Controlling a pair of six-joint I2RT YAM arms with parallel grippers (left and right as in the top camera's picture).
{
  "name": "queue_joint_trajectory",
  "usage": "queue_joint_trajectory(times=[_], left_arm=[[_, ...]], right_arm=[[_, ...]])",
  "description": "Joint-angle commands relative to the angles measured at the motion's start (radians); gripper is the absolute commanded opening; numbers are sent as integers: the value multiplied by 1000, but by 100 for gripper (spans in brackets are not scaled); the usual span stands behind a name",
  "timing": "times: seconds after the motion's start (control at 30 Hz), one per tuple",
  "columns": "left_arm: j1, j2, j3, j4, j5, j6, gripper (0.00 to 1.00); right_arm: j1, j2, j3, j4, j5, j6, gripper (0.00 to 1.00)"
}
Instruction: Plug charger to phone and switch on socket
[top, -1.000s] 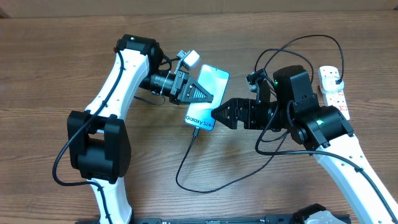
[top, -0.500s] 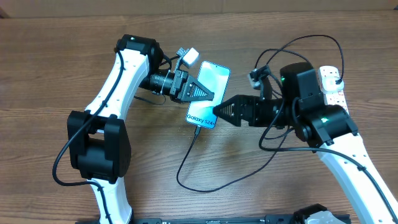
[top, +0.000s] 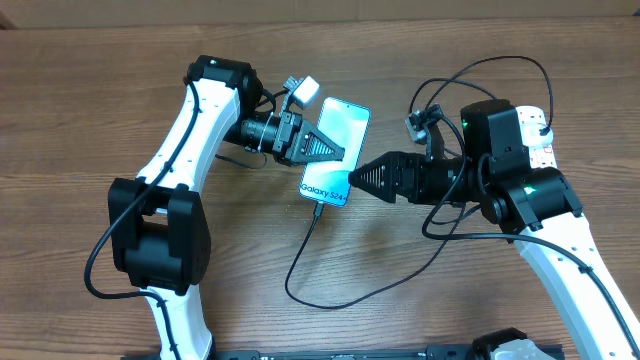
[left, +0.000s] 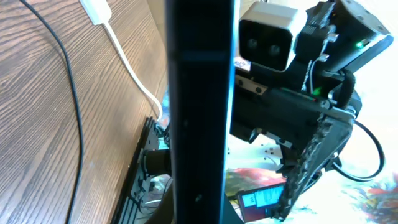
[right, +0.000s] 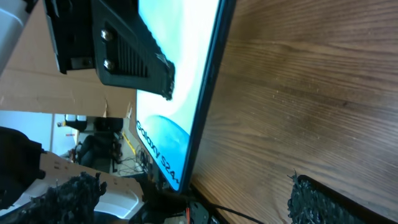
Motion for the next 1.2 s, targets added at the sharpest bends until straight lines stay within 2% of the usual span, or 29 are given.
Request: queue_joint_trajectory(times=[0.0, 0.27, 0.4, 0.57, 0.7, 0.77, 0.97, 1.07, 1.17], left_arm=[[-23, -31, 5, -6, 73, 43, 4], [-35, -31, 6, -6, 93, 80, 4], [-34, -31, 5, -6, 116, 79, 4], [-34, -31, 11, -6, 137, -64, 4], [-32, -31, 14, -6, 137, -187, 4], [-26, -31, 16, -6, 137, -243, 4], [9, -31, 23, -6, 137, -270, 4], [25, -31, 28, -1, 137, -269, 4], [31, -31, 31, 17, 137, -269, 4]], right_arm=[[-2, 2, 16, -3, -20, -26, 100], [-2, 2, 1, -84, -30, -66, 100], [-2, 2, -21, -30, -146, -74, 100], [-2, 18, -23, 55, -188, -23, 98], [-1, 43, -23, 124, -190, 29, 91], [-1, 69, -23, 168, -233, 33, 83], [5, 114, -23, 203, -255, 55, 55], [14, 132, -23, 220, -255, 68, 45], [23, 148, -23, 272, -256, 111, 41]])
